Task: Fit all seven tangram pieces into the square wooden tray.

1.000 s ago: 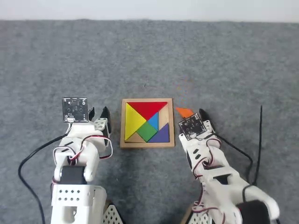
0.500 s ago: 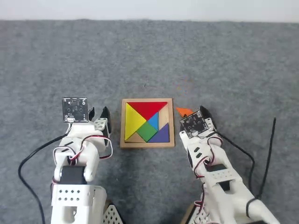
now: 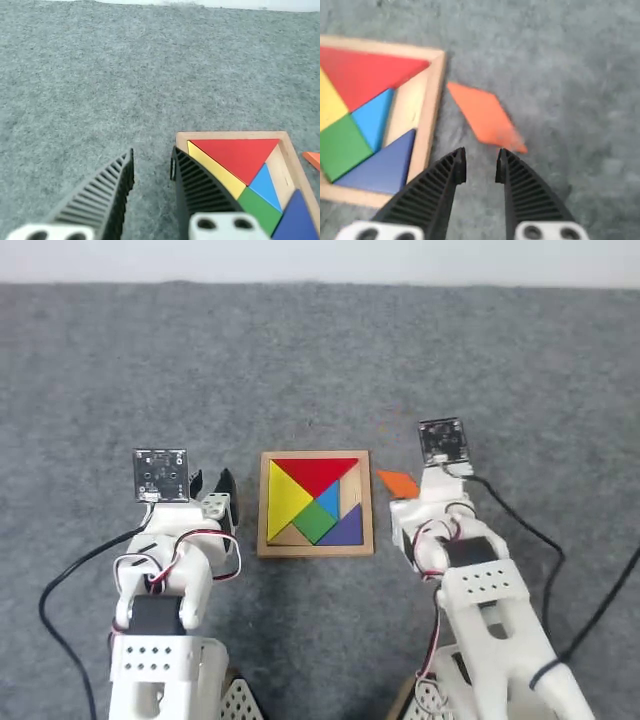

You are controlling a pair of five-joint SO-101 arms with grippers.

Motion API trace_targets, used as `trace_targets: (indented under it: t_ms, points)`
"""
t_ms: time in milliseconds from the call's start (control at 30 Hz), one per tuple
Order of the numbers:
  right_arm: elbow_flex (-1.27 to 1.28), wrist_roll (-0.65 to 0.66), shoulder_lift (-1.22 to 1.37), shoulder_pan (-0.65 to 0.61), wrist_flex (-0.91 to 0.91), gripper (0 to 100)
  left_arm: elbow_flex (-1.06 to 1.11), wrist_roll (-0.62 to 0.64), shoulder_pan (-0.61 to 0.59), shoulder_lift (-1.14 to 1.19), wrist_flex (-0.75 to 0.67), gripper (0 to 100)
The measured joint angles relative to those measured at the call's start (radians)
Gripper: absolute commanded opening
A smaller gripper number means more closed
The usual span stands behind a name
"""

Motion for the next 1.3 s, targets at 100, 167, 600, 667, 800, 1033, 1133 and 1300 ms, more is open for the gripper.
trace_targets:
  t_ms: [100, 167, 600, 667, 800, 1033, 1133, 1300]
  points:
    - [0.0, 0.101, 0.0, -0.04, 0.005, 9.5, 0.0, 0.0, 0.0, 0.0, 0.0, 13]
    - [0.0, 0.209, 0.0, -0.058, 0.005, 9.5, 0.0, 0.0, 0.0, 0.0, 0.0, 13]
    - [-0.215, 0.537, 0.379, 0.009, 0.005, 20.2, 0.0, 0.0, 0.0, 0.0, 0.0, 13]
    - [-0.241, 0.537, 0.439, 0.011, 0.005, 19.0, 0.0, 0.0, 0.0, 0.0, 0.0, 13]
    - [-0.264, 0.539, 0.457, 0.011, 0.005, 18.4, 0.0, 0.0, 0.0, 0.0, 0.0, 13]
    - [-0.264, 0.543, 0.468, -0.021, 0.005, 18.4, 0.0, 0.0, 0.0, 0.0, 0.0, 13]
    - [-0.273, 0.552, 0.479, -0.025, 0.005, 18.4, 0.0, 0.0, 0.0, 0.0, 0.0, 13]
    - [-0.284, 0.572, 0.489, -0.026, -0.003, 18.4, 0.0, 0.0, 0.0, 0.0, 0.0, 13]
